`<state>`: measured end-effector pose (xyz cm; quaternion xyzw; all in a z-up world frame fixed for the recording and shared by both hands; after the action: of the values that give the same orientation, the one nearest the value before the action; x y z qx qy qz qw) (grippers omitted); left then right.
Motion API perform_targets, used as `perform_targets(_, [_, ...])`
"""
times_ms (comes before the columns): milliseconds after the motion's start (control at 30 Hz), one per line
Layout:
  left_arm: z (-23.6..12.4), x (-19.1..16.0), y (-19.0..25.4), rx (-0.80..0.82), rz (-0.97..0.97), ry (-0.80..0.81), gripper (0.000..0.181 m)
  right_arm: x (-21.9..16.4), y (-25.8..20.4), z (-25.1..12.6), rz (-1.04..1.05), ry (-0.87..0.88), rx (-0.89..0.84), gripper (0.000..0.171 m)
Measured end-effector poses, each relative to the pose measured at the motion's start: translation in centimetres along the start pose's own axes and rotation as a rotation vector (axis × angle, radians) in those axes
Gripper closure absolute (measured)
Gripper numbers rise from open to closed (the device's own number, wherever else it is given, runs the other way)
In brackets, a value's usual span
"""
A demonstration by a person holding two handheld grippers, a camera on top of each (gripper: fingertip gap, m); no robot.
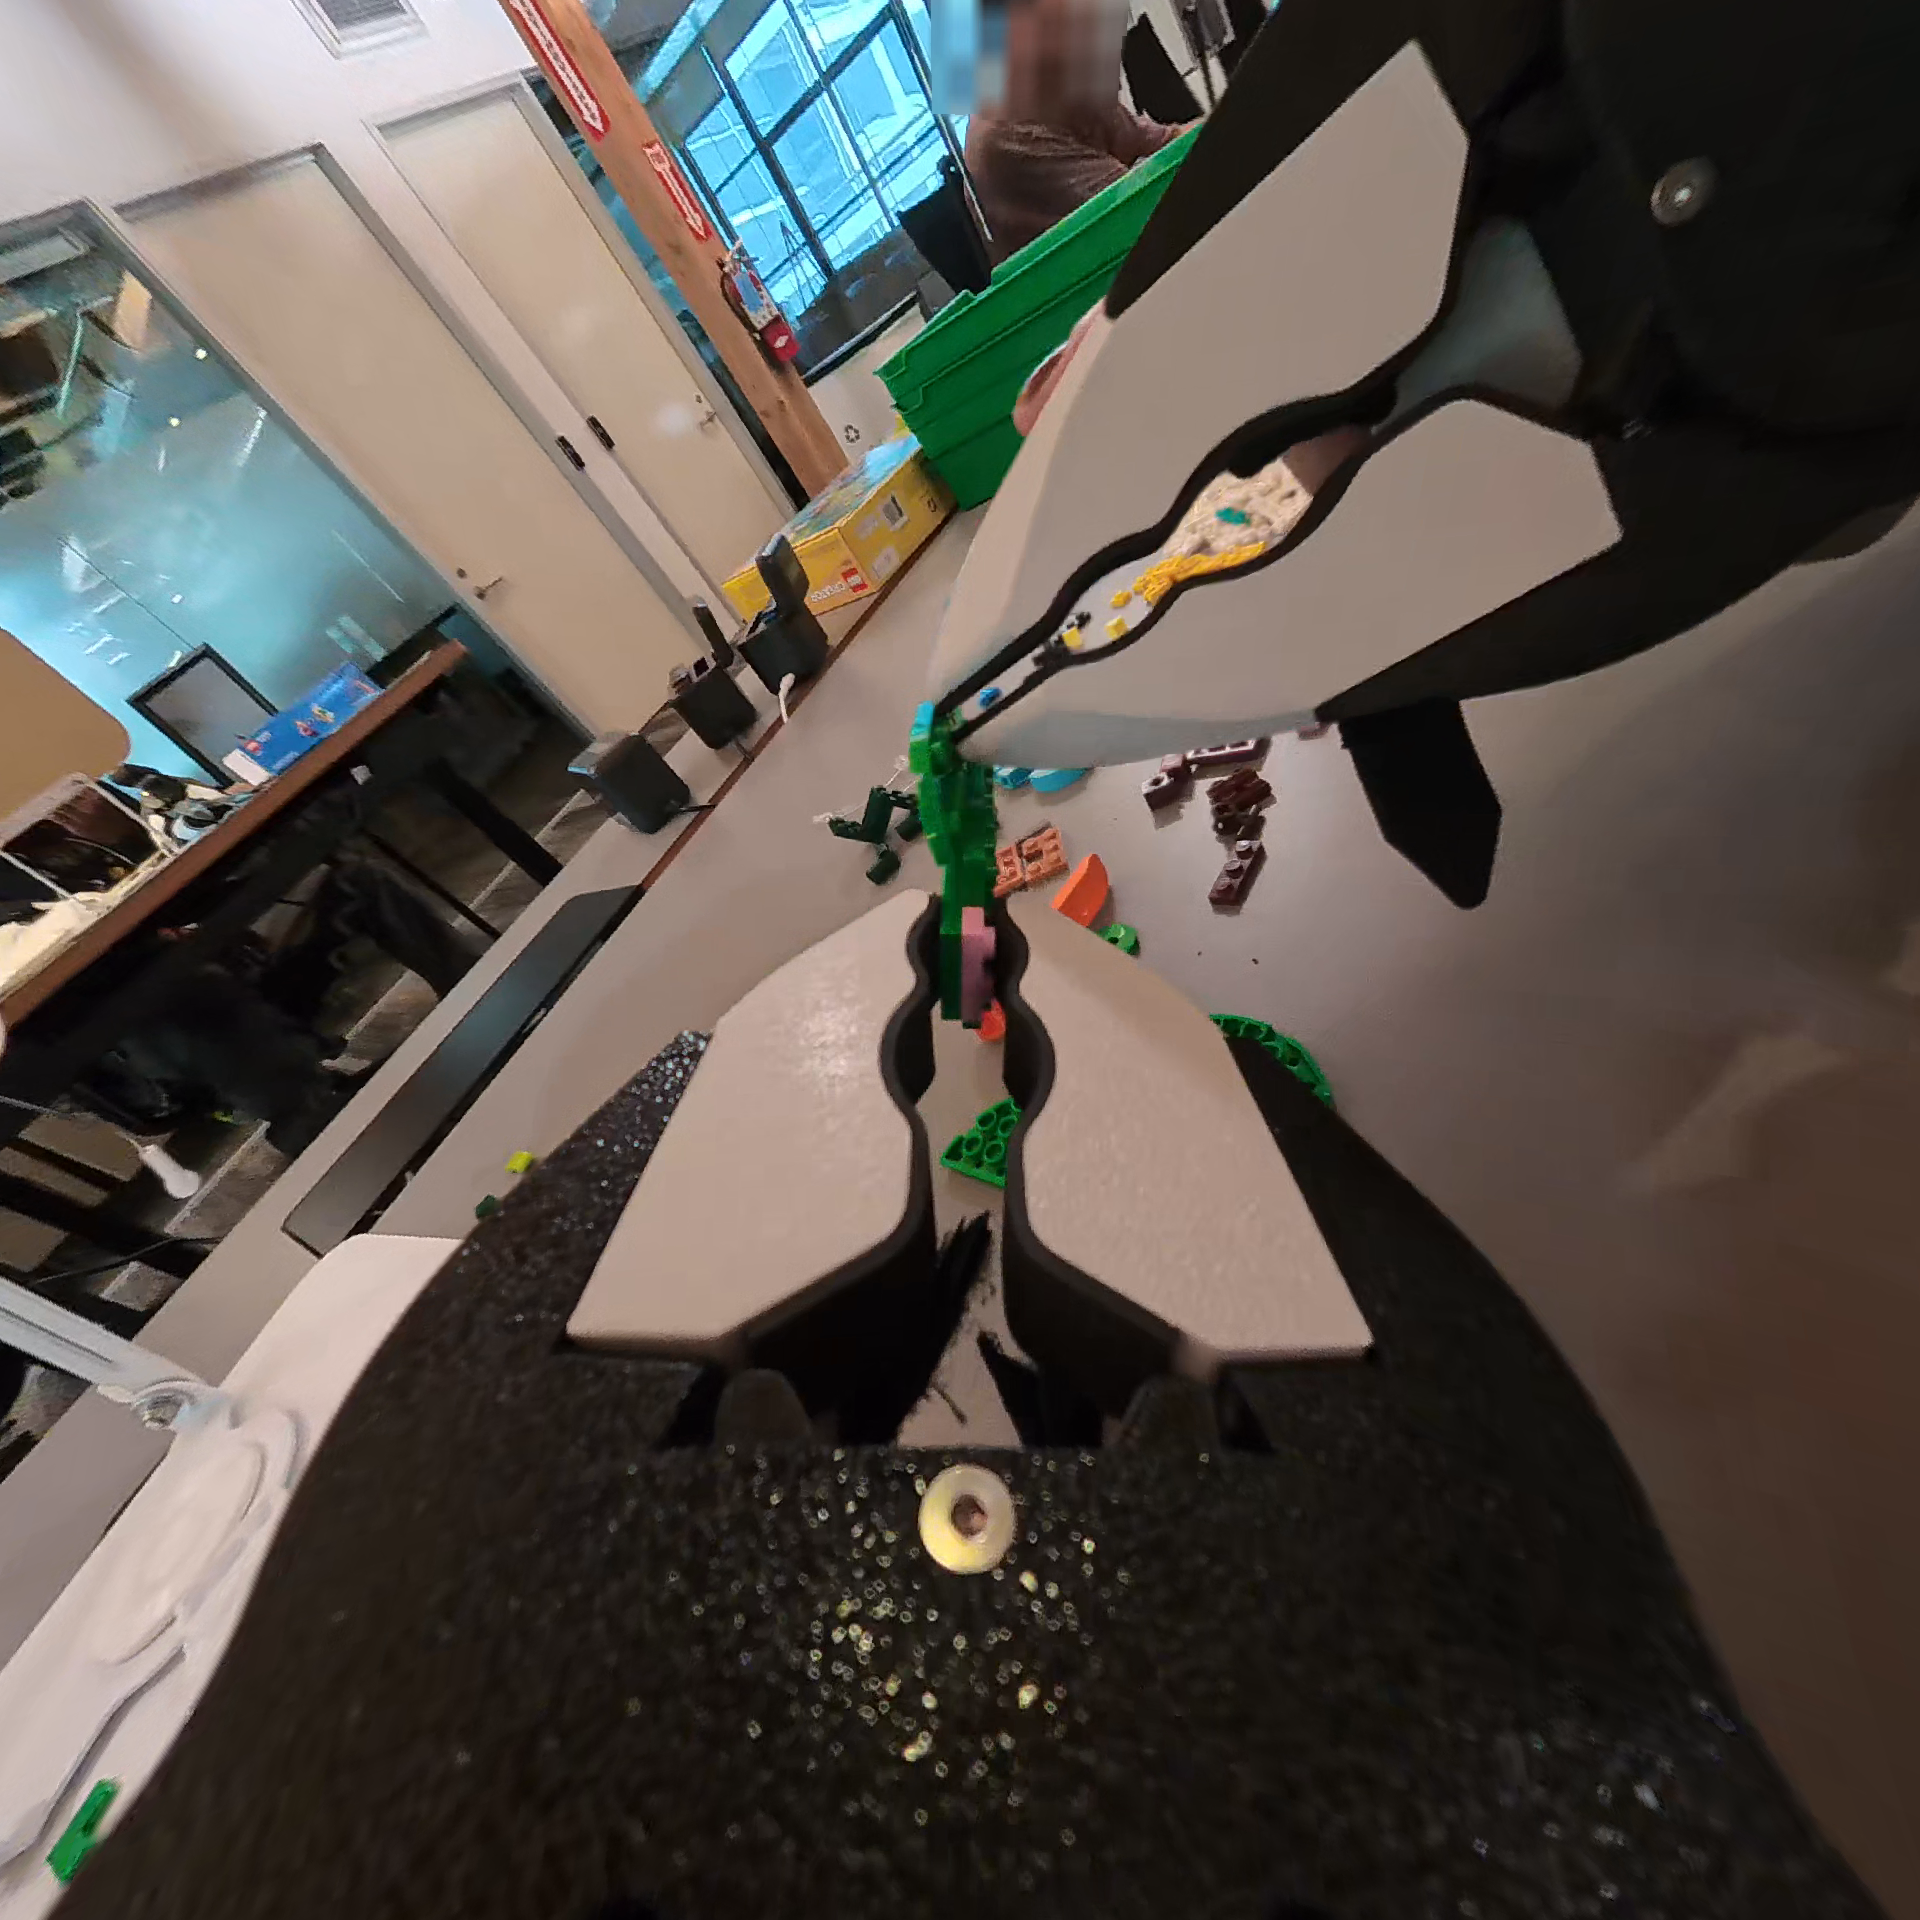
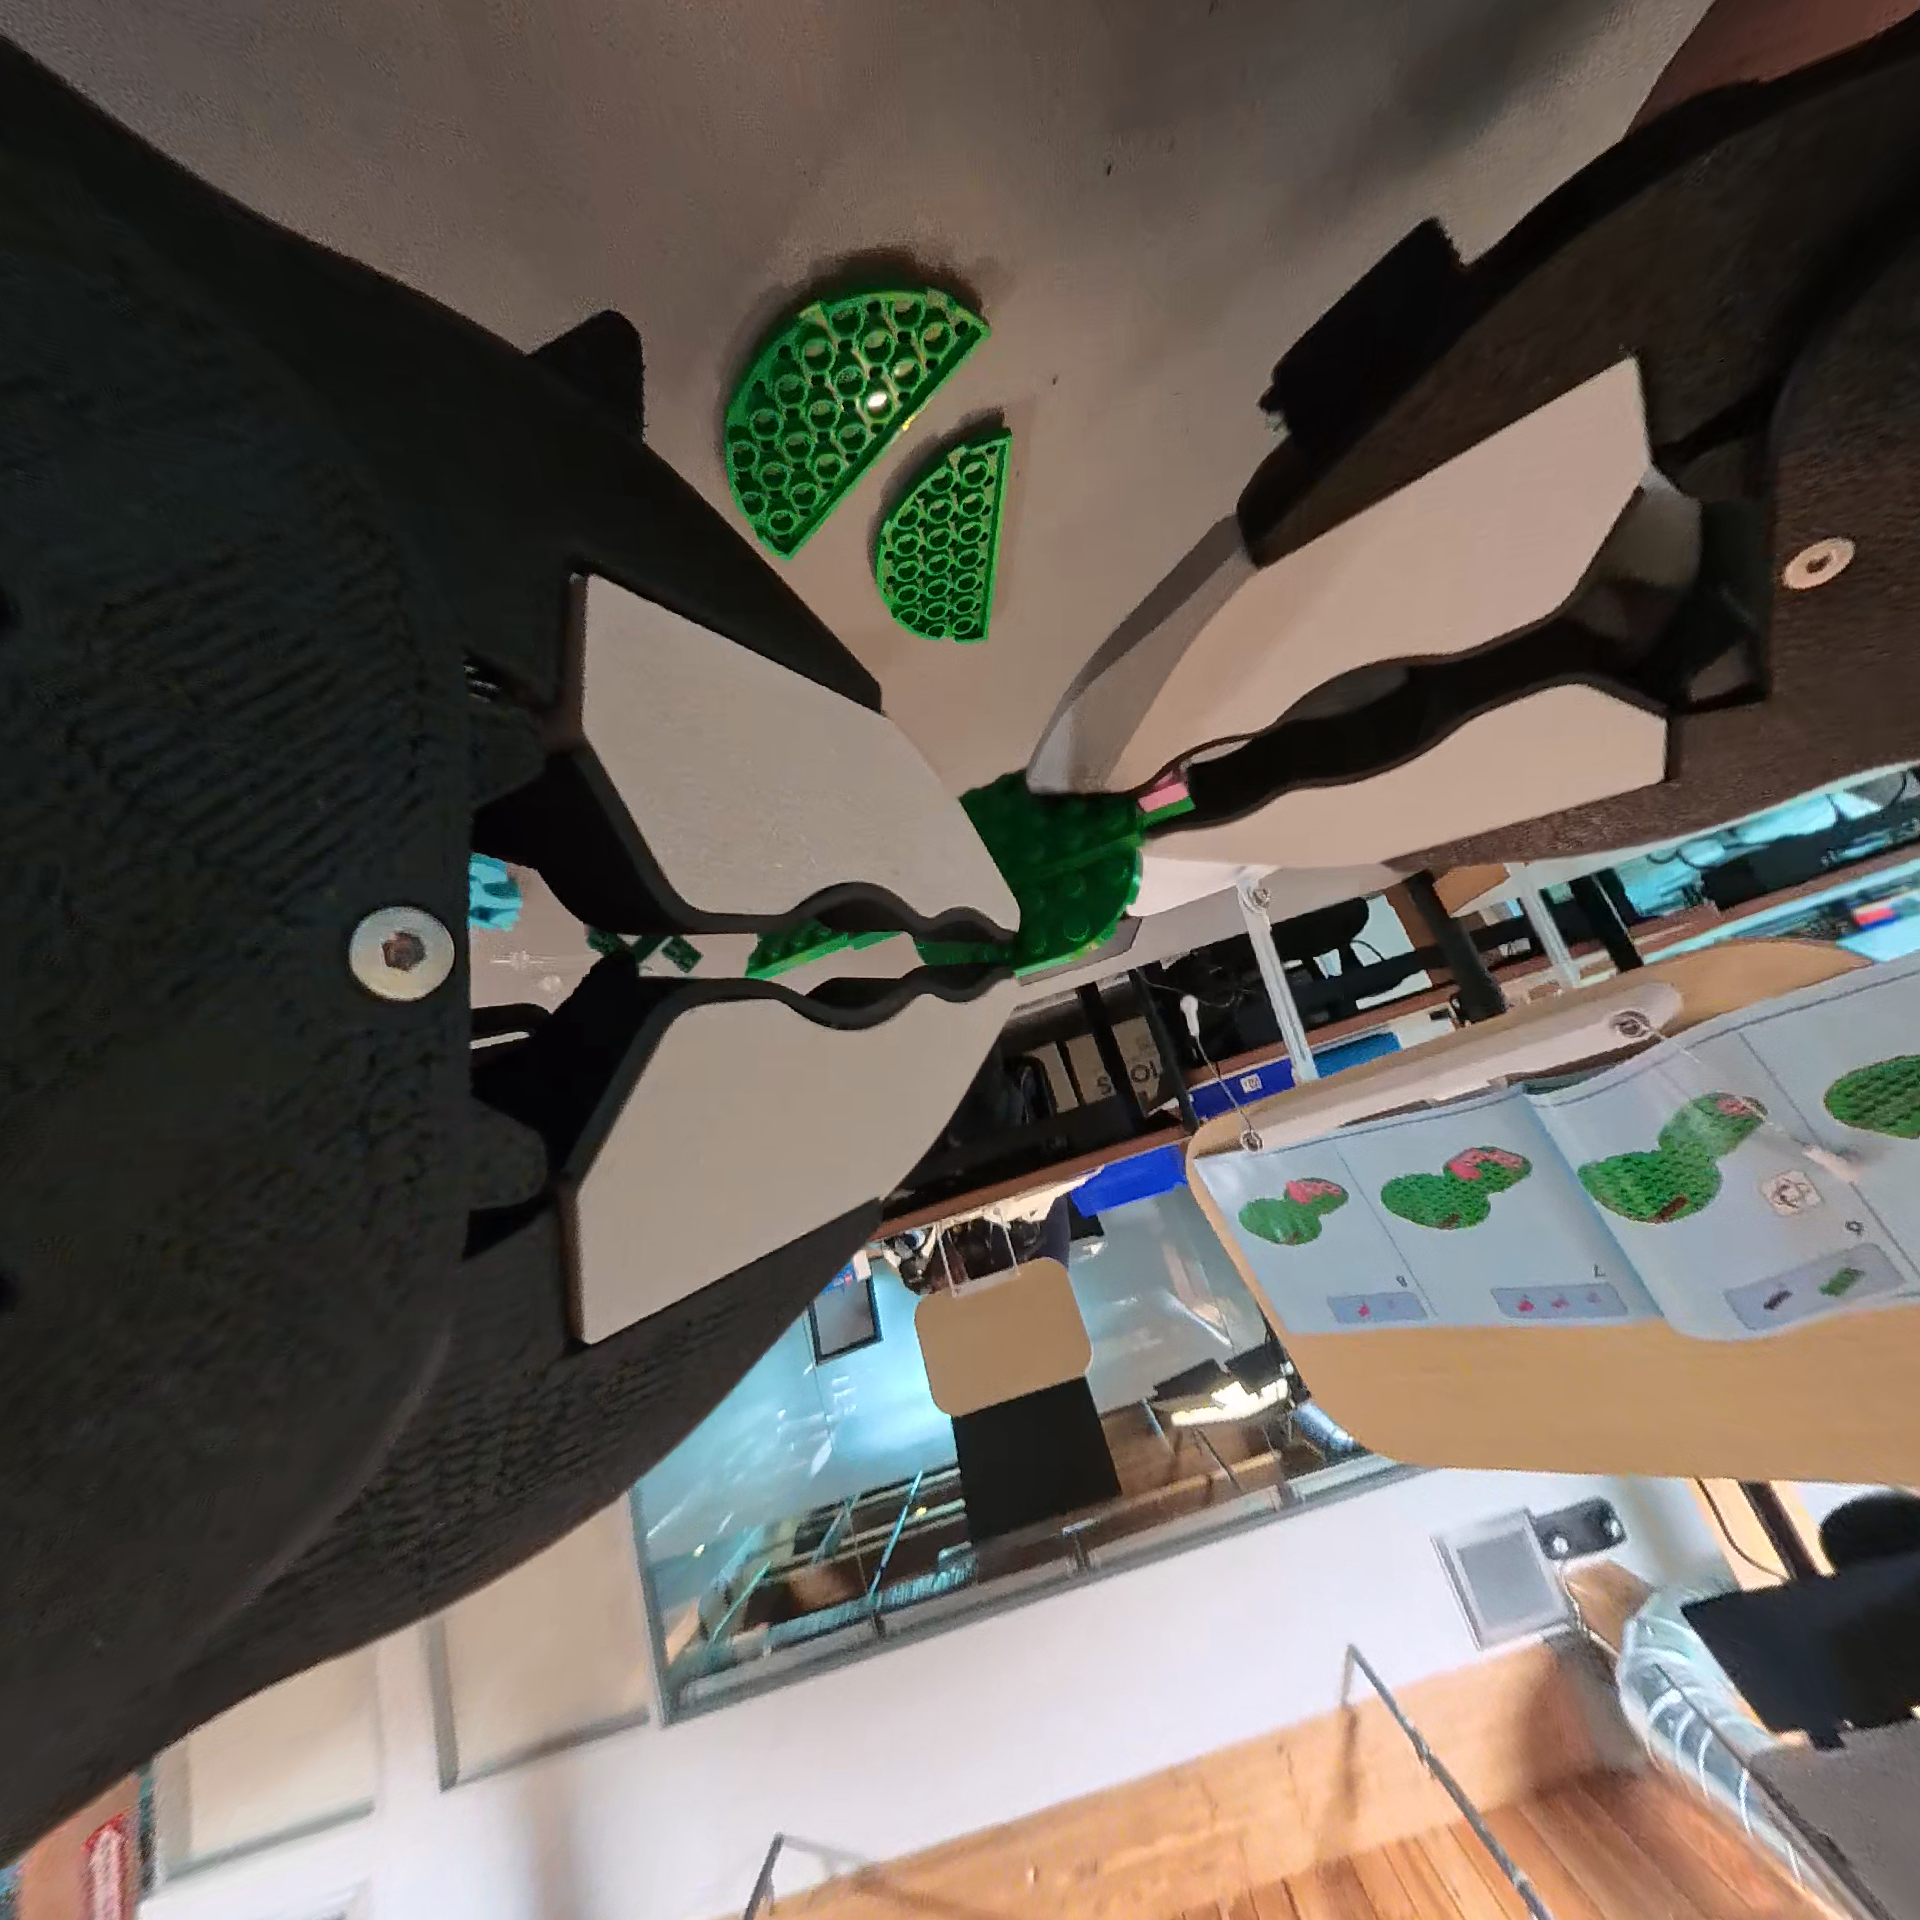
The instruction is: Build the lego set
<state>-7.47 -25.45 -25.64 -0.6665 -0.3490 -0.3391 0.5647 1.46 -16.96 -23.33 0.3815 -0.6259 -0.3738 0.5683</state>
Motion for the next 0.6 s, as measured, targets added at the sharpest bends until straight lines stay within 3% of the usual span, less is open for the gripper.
perform_targets(600, [0.33, 0.02, 0.88, -0.017, -0.019, 0.028, 0.173, 0.37, -0.08, -0.29, -0.192, 0.028, 0.083, 0.17])
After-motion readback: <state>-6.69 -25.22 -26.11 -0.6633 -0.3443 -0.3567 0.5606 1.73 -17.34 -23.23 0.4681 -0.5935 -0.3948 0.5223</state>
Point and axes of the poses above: each gripper's, where its closed fingertips meet, z out along the fingers, x out of its top, y = z × x across the jaws, the point moved 8 cm from there along -z, back along the fingers, and after that the axes turned 1 degree about z, right-handed, at the moved point
